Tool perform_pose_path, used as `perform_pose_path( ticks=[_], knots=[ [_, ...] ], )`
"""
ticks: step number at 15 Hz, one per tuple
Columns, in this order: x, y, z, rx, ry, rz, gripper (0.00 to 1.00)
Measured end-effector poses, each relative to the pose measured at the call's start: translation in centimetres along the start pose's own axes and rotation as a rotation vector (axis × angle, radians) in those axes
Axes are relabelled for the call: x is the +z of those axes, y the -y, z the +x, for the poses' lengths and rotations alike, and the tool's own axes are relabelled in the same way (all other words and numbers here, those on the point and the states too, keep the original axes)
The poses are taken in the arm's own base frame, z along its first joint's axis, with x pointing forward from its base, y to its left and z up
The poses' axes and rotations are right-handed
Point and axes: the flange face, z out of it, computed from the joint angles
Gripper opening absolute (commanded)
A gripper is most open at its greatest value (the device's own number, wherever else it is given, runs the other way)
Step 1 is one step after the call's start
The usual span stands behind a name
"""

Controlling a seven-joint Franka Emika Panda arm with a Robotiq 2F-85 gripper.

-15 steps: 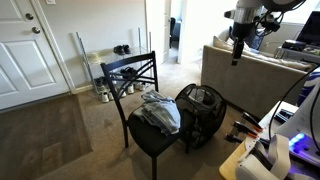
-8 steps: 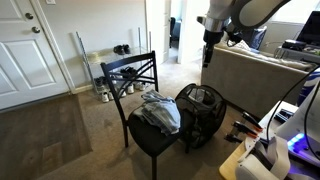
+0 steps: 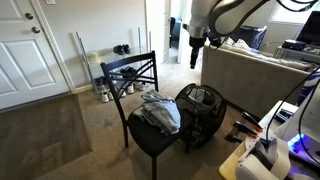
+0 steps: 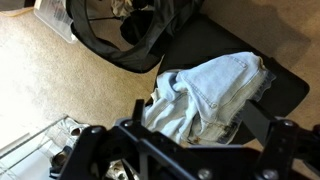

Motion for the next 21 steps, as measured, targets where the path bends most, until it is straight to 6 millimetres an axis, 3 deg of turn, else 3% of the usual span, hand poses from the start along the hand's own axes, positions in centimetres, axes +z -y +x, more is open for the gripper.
perform_pose_path(
  ticks=[14, 18, 21],
  knots=[
    [-0.1, 0.3, 0.3, -0.005, -0.002, 0.002, 1.0],
    [1.9, 1.4, 3.1, -0.026, 0.045, 0.037, 1.0],
    [5.7, 2.2, 7.0, -0.048, 0.136, 0.072, 1.0]
  ],
)
